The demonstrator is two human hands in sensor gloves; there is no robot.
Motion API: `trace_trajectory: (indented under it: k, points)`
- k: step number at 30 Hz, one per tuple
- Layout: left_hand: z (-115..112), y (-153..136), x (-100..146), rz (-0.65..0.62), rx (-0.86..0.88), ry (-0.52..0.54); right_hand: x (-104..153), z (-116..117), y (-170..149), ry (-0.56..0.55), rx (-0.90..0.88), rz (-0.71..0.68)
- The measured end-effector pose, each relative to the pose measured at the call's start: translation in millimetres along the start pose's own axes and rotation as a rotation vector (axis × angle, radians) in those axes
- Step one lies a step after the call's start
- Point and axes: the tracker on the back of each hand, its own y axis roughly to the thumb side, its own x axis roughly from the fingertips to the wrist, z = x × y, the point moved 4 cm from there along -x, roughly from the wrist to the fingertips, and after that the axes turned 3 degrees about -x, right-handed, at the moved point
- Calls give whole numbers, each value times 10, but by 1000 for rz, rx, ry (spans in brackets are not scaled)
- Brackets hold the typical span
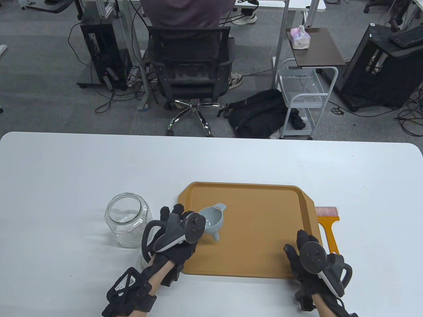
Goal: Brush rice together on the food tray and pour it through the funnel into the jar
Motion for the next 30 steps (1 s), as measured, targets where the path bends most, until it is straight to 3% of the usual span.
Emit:
trace_trajectory:
  k: [8, 17, 24, 30]
  points:
    - [-289, 43, -227, 33, 20, -110, 1, 38, 74, 14, 8, -26]
    - [-402, 9, -283, 74, 10, -154, -8, 73, 108, 31, 15, -39]
    - [-339, -24, -216, 56, 65, -127, -10, 44, 42, 32, -10, -18]
    - [-130, -155, 80, -18, 189, -32, -20, 33, -7, 35, -25, -4]
